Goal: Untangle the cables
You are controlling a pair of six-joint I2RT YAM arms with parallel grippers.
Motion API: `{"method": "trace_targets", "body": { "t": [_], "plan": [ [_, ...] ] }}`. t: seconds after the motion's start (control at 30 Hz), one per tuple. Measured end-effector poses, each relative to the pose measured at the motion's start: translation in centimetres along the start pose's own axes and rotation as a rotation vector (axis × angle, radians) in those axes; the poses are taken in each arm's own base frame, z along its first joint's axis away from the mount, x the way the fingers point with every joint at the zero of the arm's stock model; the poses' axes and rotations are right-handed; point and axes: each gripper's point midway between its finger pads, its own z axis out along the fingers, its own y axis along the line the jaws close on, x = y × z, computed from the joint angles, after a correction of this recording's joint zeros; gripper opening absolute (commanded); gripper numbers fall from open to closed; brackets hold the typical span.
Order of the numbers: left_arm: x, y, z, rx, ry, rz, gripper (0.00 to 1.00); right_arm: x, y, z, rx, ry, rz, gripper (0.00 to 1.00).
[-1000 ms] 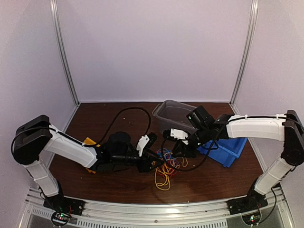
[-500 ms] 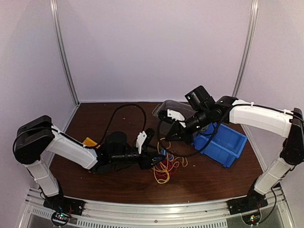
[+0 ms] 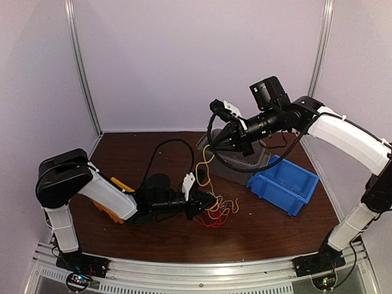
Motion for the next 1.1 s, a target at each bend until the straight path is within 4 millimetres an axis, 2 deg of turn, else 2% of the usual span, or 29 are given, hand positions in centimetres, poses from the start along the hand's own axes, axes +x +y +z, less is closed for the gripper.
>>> {"method": "trace_targets", "body": {
  "t": [0.1, 0.2, 0.37, 0.6, 0.7, 0.8, 0.87, 0.93, 1.1],
  "plan": [
    [-0.1, -0.1, -0.2, 0.003, -0.014, -0.001, 0.09, -1.9, -0.8, -1.7, 0.022, -0.046, -0.015, 0.00],
    [0.4, -0.1, -0.6, 0.001, -0.009, -0.007, 0.09, -3.8, -2.3, -4.2, 0.059, -0.105, -0.016, 0.00],
    [1.6, 0.1, -0.8, -0.004, 0.015, -0.016, 0.08, -5.6, -4.0, -7.3, 0.110, -0.165, -0.016, 0.00],
    [3.4, 0.6, -0.6, -0.015, 0.053, -0.038, 0.02, -8.7, -2.8, -9.6, 0.101, -0.234, -0.065, 0.00],
    [3.5, 0.7, -0.6, -0.018, 0.056, -0.042, 0.00, -10.5, -2.3, -11.3, 0.112, -0.272, -0.106, 0.00],
    [3.5, 0.7, -0.6, -0.021, 0.055, -0.042, 0.00, -11.3, -1.7, -12.8, 0.127, -0.296, -0.135, 0.00],
    [3.5, 0.7, -0.6, -0.023, 0.055, -0.042, 0.00, -11.4, -1.3, -13.3, 0.132, -0.303, -0.144, 0.00],
    [3.5, 0.8, -0.6, -0.025, 0.054, -0.042, 0.04, -10.7, -1.0, -13.1, 0.128, -0.298, -0.136, 0.00],
    [2.7, 0.3, -1.5, -0.023, 0.042, -0.039, 0.09, -6.5, -1.8, -10.7, 0.102, -0.238, -0.047, 0.00]
  ]
}}
